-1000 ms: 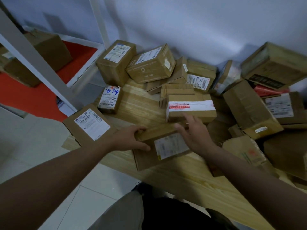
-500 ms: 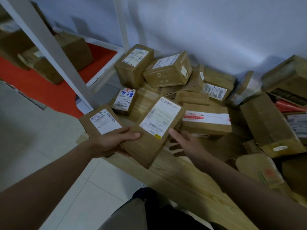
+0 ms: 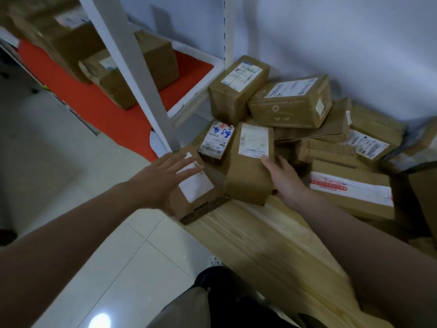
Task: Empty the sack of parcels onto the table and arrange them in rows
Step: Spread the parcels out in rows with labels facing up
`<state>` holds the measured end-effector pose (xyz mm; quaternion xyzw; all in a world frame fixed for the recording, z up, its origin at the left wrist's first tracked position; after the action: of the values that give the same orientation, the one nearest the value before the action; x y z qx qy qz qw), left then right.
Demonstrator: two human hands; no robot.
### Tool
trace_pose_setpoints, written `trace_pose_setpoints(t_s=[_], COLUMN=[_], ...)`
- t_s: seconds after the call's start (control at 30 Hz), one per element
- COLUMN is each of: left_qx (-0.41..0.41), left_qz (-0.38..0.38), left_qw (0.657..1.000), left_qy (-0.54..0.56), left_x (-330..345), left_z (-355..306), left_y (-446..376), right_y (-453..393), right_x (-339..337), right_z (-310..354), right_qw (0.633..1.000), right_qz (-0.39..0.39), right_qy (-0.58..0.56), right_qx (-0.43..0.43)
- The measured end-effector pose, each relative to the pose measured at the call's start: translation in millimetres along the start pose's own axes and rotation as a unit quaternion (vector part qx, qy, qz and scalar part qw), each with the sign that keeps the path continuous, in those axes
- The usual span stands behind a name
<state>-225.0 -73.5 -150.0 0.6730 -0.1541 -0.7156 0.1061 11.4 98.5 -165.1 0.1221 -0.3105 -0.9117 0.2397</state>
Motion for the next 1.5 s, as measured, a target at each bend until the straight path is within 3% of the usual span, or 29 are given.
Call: trace_pose_setpoints(t_s=[0.07, 0.2, 0.3, 0.5, 0.67, 0.8, 0.9, 1.03, 1.13, 1.2, 1.3, 1.4, 1.43, 1.5], left_qx=[0.015, 0.02, 0.025, 0.014, -0.028, -0.041, -0.047, -0.127, -0.145, -0.114, -0.085, -0.062, -0.051, -0.029], left_qz=[0.046, 0.075, 0.07, 0.06, 0.064, 0.088, 0.077, -0.002, -0.064, -0.117, -0.143, -0.129, -0.123, -0.106], left_qw=[0.997, 0.996, 0.997, 0.998, 0.997, 0.995, 0.996, 0.969, 0.946, 0.949, 0.954, 0.966, 0.97, 0.977], left_qy=[-0.063, -0.042, -0.025, -0.022, -0.023, -0.031, -0.001, 0.21, 0.284, 0.271, 0.248, 0.214, 0.203, 0.181], left_x=[15, 30, 38, 37, 25, 13, -7, -60, -95, -114, -136, -151, -155, -165], left_z=[11, 11, 12, -3, -15, -20, -18, -31, -50, -60, -67, -68, -67, -63], left_y=[-6, -24, -25, -20, -34, -42, -48, -85, -126, -152, -187, -217, -229, -254], right_y=[-10, -16, -20, -32, -19, -14, -13, -17, -26, -32, -39, -43, -44, -45], right_x=[5, 17, 21, 34, 58, 41, 14, -31, -67, -86, -98, -102, -107, -122], right_z=[1, -15, -23, -6, 3, 13, 29, 50, 61, 66, 59, 39, 38, 45], right_qw=[0.997, 0.98, 0.981, 0.982, 0.989, 0.978, 0.977, 0.968, 0.935, 0.884, 0.777, 0.708, 0.697, 0.734], right_qz=[-0.026, 0.002, -0.028, -0.159, -0.048, -0.064, -0.071, -0.09, -0.141, -0.173, -0.12, -0.07, -0.09, -0.179], right_qy=[0.075, 0.177, 0.148, 0.077, 0.125, 0.2, 0.192, 0.175, 0.227, 0.334, 0.564, 0.669, 0.674, 0.607], right_qx=[-0.002, 0.095, 0.119, 0.06, 0.068, -0.008, -0.055, -0.157, -0.232, -0.278, -0.252, -0.217, -0.226, -0.245])
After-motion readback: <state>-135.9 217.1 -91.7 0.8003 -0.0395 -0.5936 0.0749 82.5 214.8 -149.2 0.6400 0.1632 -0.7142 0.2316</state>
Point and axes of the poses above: each hand's wrist, its own y-axis away from the middle knuckle, its own x-axis out of the palm, z = x × y, the point moved 3 cm from there along -y, towards the middle knuckle, and after that the axes turned 1 degree about x, right-handed, at the moved point
